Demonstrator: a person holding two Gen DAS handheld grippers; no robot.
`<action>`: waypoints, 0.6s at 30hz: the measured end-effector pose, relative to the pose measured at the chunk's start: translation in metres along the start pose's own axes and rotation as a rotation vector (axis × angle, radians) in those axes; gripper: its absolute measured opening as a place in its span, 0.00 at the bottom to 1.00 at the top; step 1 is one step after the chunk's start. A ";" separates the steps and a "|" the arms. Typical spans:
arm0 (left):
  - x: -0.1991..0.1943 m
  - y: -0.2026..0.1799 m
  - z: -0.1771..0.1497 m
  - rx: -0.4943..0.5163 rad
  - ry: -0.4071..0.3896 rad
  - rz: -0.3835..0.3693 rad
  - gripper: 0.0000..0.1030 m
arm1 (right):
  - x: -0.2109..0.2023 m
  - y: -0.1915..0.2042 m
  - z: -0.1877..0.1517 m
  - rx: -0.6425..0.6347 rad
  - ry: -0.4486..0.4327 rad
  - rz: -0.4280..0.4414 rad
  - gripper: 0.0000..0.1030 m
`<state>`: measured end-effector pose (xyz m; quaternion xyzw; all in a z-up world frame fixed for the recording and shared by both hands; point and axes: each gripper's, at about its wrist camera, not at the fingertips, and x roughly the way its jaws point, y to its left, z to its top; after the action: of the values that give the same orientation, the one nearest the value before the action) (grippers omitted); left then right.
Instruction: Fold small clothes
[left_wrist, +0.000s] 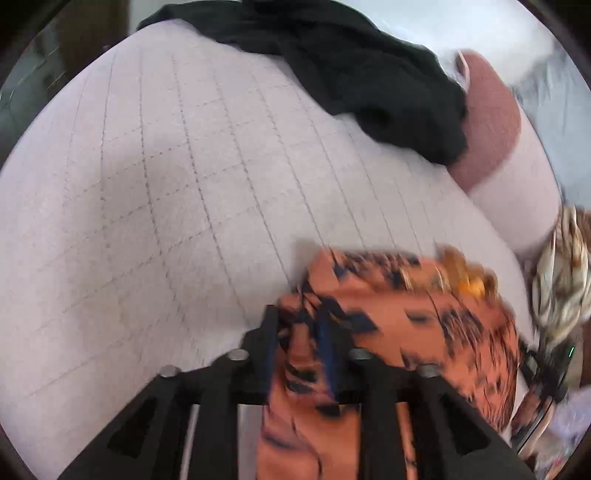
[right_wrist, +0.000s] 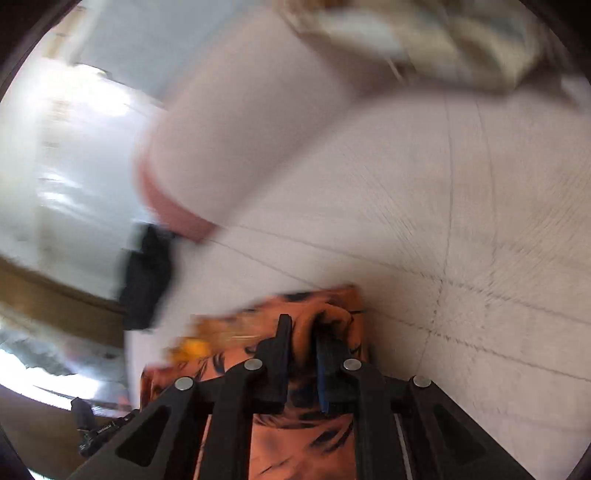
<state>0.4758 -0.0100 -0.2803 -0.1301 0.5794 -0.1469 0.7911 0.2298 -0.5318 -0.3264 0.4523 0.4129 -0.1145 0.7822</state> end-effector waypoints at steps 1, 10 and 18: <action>-0.006 0.006 -0.001 -0.031 -0.078 -0.024 0.36 | 0.013 -0.009 -0.002 0.017 0.003 0.022 0.14; -0.094 0.007 -0.050 -0.102 -0.342 -0.029 0.55 | -0.076 -0.044 -0.011 0.189 -0.362 0.263 0.85; -0.080 -0.057 -0.180 0.064 -0.198 0.093 0.65 | -0.068 0.069 -0.078 -0.337 -0.098 -0.047 0.32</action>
<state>0.2761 -0.0383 -0.2414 -0.0915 0.4988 -0.1151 0.8541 0.1825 -0.4433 -0.2526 0.2988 0.3980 -0.0840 0.8633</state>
